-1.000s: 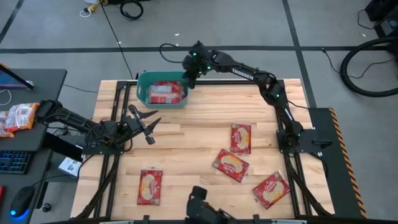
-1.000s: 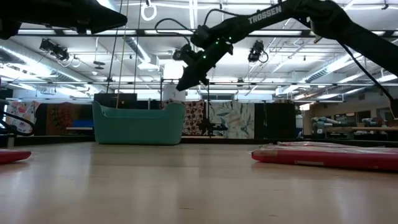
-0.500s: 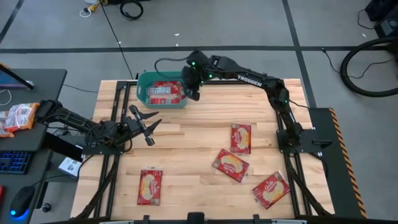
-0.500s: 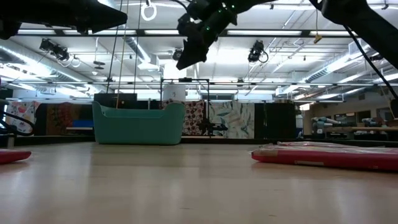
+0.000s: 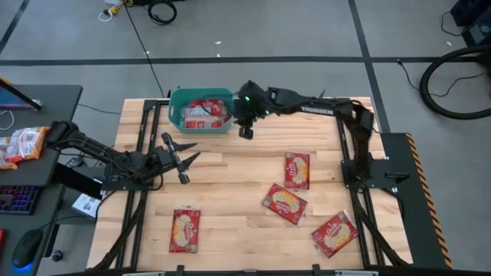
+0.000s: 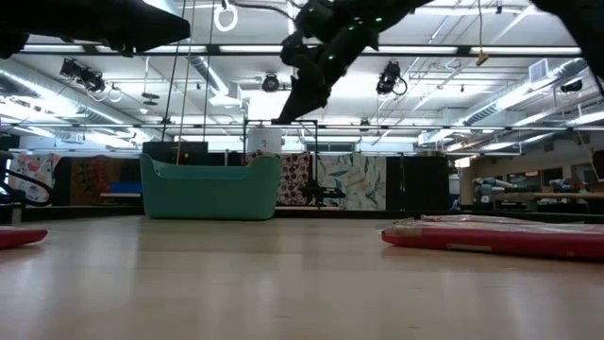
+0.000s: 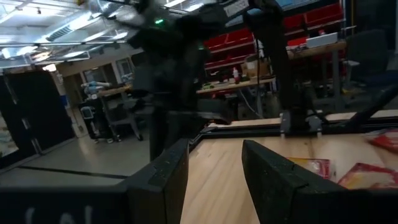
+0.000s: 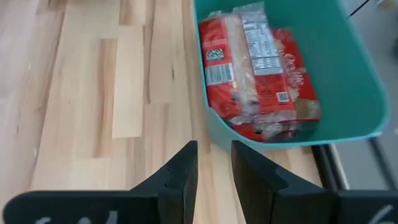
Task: Sort popcorn bags into baskets
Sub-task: Put the popcorn bag into the blue bin
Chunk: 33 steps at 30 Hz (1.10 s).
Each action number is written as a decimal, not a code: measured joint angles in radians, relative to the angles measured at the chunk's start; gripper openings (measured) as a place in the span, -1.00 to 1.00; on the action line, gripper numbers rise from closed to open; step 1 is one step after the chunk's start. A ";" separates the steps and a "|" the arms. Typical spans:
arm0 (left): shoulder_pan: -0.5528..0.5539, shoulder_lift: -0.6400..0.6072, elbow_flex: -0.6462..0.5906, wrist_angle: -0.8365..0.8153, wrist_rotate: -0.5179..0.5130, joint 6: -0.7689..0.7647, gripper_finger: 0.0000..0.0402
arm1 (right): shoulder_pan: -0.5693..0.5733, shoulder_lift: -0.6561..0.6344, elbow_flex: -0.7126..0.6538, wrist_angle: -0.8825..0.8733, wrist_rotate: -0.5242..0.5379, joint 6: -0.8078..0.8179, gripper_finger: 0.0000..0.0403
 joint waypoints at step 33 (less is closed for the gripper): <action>0.084 0.345 0.308 -0.434 0.336 -0.565 -0.23 | 0.529 -0.436 -0.771 0.067 0.406 0.581 -0.49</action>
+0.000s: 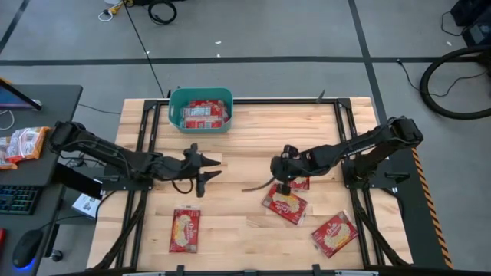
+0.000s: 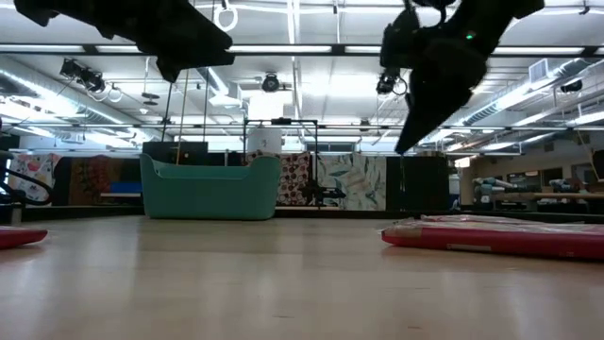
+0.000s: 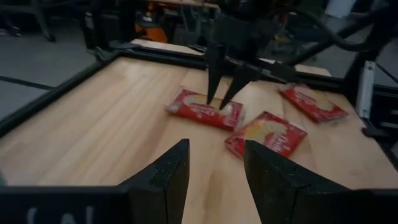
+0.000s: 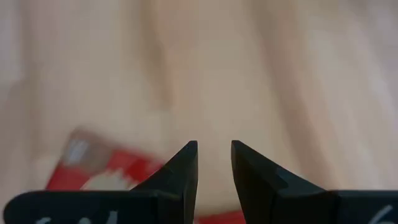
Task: Sort popcorn bags into baskets
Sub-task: Put the popcorn bag into the blue bin
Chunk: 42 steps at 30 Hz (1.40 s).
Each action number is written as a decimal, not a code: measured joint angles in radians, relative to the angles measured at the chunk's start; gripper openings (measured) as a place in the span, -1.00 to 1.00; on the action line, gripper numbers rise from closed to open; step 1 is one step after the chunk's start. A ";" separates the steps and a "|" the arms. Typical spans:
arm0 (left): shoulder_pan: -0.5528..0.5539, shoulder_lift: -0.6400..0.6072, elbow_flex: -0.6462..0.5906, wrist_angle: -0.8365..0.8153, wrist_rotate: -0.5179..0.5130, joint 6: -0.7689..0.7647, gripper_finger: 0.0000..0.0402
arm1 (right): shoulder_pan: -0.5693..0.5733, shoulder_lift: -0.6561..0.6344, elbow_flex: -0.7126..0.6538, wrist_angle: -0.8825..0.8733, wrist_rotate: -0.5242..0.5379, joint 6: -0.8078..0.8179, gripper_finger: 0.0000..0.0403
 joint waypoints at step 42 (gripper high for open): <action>0.047 0.004 0.007 -0.038 0.083 -0.007 -0.23 | -0.014 0.216 0.132 -0.405 -0.184 -0.144 0.04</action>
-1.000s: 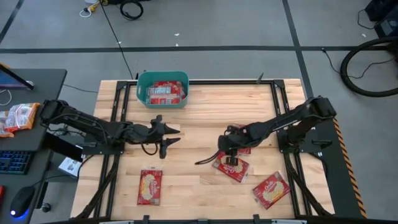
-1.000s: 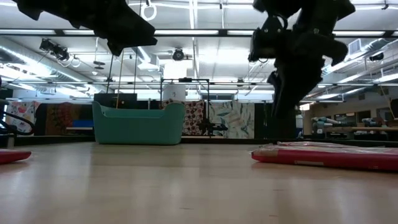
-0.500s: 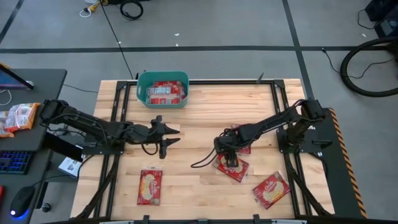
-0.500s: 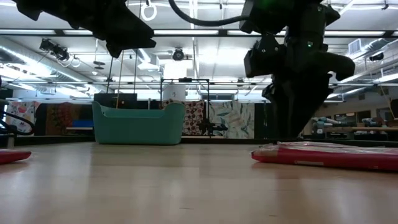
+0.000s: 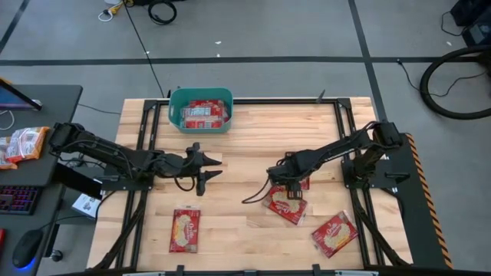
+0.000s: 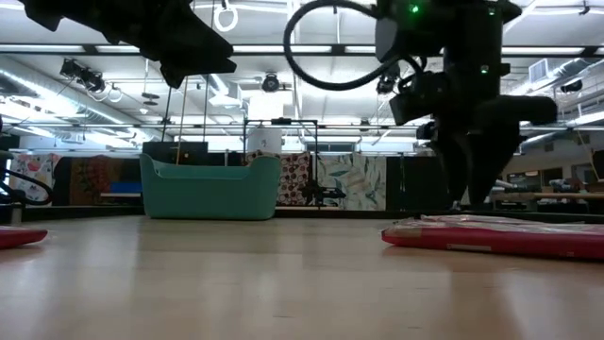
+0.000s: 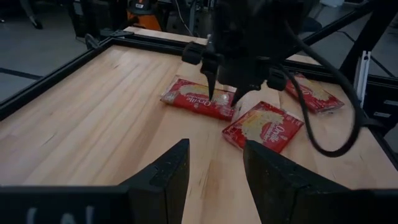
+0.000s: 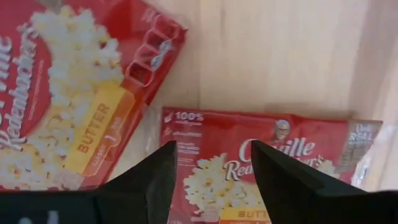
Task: Sort popcorn bags into baskets
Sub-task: Put the popcorn bag into the blue bin
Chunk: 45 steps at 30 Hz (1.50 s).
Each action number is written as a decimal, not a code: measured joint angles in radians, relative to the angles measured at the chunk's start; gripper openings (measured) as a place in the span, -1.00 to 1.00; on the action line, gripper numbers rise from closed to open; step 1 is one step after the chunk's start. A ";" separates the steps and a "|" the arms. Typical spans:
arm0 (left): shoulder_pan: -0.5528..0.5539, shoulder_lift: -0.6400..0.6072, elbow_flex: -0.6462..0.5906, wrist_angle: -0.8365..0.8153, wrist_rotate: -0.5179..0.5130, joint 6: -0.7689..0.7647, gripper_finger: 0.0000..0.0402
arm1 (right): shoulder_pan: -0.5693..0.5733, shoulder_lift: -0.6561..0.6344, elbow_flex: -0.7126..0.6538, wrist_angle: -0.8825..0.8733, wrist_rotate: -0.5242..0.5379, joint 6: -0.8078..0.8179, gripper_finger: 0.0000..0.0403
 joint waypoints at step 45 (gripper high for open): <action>0.000 0.000 -0.001 -0.024 0.003 -0.029 -0.23 | 0.114 0.002 -0.142 0.228 0.152 -0.061 -0.93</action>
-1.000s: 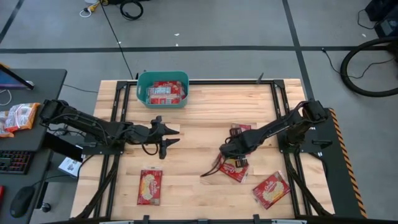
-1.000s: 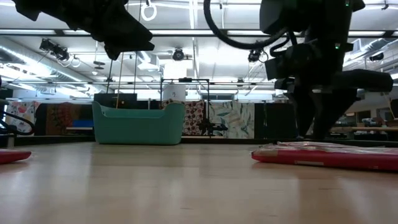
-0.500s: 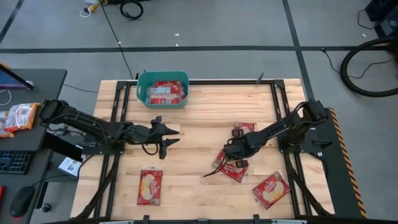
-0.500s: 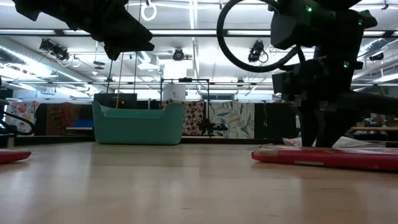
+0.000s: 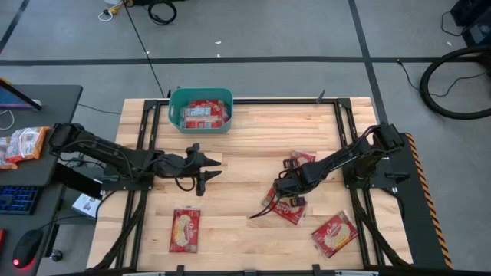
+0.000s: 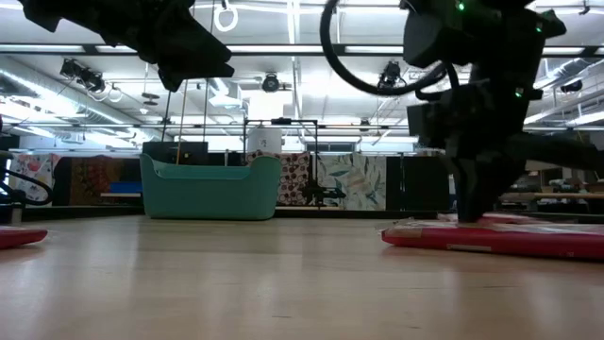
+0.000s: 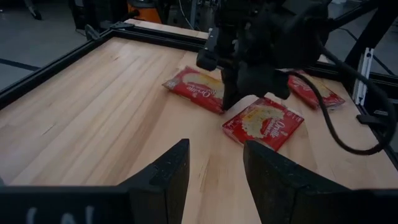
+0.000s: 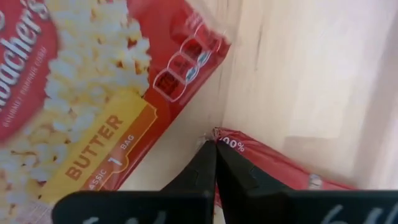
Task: Sort popcorn bags into baskets
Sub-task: Put the popcorn bag into the blue bin
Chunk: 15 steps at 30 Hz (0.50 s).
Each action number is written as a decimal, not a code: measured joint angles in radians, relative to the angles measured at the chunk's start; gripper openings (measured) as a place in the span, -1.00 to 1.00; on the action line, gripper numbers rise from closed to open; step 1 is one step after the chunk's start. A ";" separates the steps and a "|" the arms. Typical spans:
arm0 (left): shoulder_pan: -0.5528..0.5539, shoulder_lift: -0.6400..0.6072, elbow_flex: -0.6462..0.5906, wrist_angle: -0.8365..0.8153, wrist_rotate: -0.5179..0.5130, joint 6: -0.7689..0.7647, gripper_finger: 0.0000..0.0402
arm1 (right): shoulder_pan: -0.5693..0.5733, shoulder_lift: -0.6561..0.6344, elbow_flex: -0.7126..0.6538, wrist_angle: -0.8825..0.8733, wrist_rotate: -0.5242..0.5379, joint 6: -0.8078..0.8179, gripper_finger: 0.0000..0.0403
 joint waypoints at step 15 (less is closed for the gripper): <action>-0.029 -0.035 -0.001 -0.161 0.095 0.058 -0.23 | -0.173 -0.003 0.191 -0.056 0.116 -0.298 -0.98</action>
